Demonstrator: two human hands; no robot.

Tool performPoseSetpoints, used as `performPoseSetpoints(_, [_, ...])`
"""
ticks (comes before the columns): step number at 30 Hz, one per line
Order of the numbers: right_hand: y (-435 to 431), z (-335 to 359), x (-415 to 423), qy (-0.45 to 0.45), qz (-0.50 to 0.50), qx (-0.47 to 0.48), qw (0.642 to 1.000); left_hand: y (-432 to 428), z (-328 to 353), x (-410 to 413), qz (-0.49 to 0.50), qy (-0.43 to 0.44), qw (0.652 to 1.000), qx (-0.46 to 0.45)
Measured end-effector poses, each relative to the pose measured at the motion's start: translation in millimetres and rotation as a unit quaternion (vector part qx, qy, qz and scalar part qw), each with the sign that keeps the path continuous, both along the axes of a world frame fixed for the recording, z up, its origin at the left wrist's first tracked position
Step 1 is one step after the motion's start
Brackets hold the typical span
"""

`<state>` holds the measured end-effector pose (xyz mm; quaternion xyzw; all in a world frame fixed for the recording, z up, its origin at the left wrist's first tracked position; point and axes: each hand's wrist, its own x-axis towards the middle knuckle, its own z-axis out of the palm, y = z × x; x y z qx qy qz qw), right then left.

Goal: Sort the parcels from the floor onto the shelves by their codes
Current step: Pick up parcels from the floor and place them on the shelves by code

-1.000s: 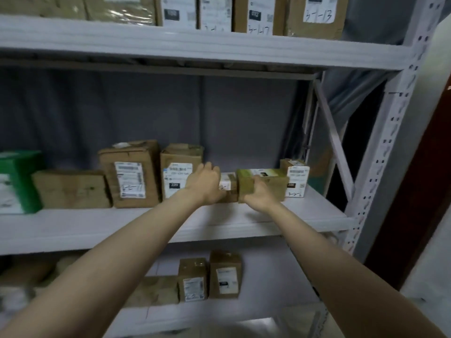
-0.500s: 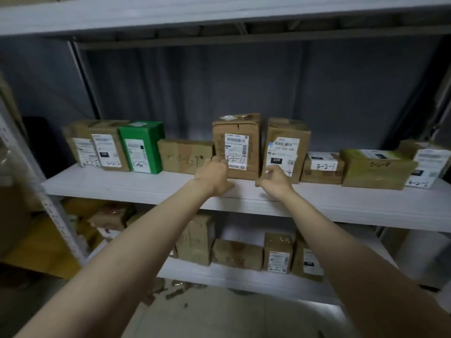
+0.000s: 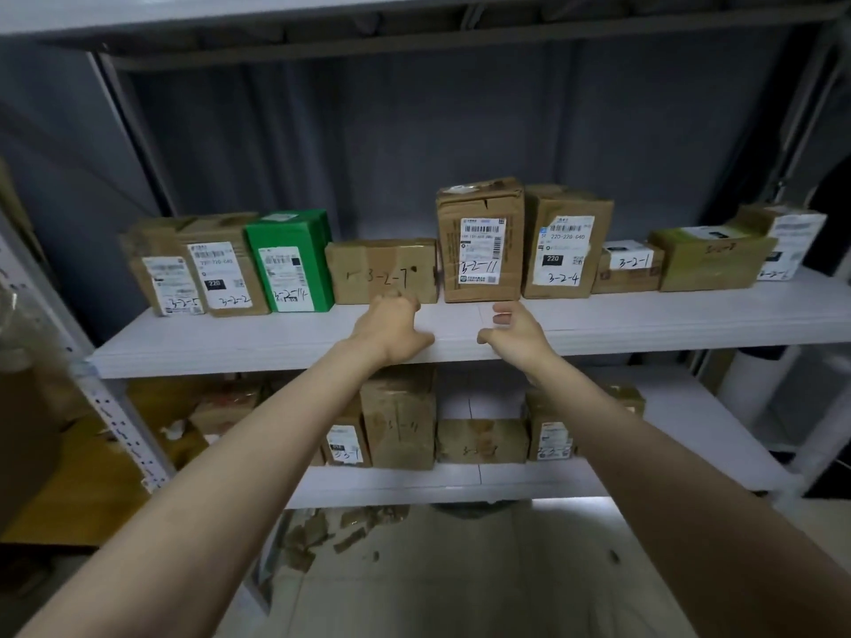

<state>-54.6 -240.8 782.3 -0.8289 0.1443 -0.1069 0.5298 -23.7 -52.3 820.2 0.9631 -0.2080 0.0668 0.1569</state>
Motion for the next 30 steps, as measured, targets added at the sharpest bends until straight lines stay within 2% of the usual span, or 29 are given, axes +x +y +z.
performPoseSetpoints(4, [10,19,-16,-0.031,-0.016,-0.013,0.999,-3,21,-13,-0.037,-0.035,0.997,-0.065])
performPoseSetpoints(9, [22,64,-35,-0.118,-0.031,-0.056,0.991,-5,61,-37,-0.091,-0.075,0.983,-0.143])
performPoseSetpoints(14, [27,109,-56,-0.178,-0.03,-0.095,0.979,6,95,-54,-0.109,-0.114,0.966,-0.204])
performPoseSetpoints(17, [24,122,-65,-0.181,-0.015,-0.097,0.979,18,108,-65,-0.107,-0.127,0.958,-0.232])
performPoseSetpoints(21, [16,127,-71,-0.177,-0.005,-0.094,0.98,36,111,-72,-0.097,-0.143,0.952,-0.253])
performPoseSetpoints(30, [-26,148,-80,-0.249,-0.052,-0.08,0.964,67,95,-85,-0.07,-0.122,0.941,-0.309])
